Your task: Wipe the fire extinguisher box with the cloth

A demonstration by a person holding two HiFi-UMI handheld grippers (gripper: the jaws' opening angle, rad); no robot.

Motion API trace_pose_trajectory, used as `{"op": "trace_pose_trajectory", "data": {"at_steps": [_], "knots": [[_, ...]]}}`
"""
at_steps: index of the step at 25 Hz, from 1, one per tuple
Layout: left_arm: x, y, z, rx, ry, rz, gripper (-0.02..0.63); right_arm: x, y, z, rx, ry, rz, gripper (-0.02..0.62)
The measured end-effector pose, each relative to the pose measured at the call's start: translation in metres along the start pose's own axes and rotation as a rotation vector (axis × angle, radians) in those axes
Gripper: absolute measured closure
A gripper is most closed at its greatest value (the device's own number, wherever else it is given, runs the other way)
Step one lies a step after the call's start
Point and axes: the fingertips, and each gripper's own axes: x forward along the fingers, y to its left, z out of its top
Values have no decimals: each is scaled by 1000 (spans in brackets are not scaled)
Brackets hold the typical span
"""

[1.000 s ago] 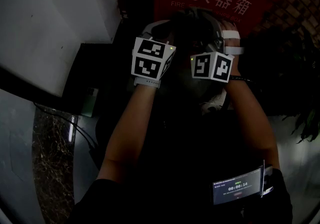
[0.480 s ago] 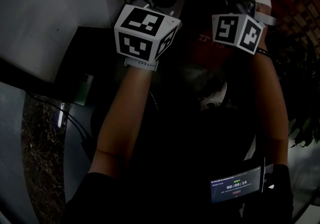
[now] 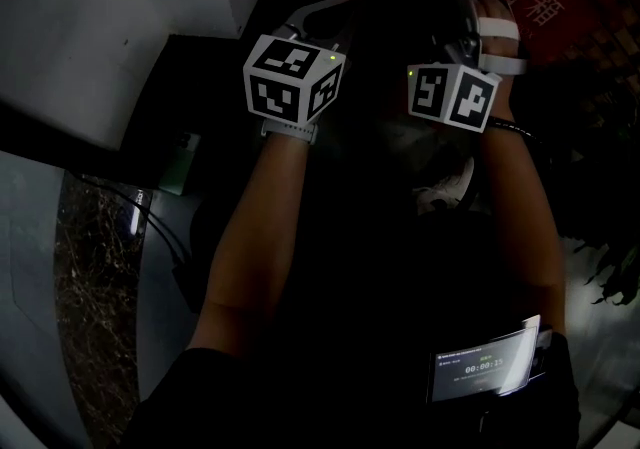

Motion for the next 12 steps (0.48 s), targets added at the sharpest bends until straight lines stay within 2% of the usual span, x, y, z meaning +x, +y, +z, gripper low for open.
{"op": "trace_pose_trajectory", "data": {"at_steps": [3,6,10,12], "knots": [[-2,6,-39,-64,56,55,603,-2,43,1,22,-2,55,555],[5,5,-72,-107,113,62,603,-6,83,-2,37,-9,100,555],[10,3,-115,-114,218,73,603,-11,112,-8,100,-7,111,555],[11,6,-127,-116,248,90,603,-12,136,-7,105,-6,155,555]]}}
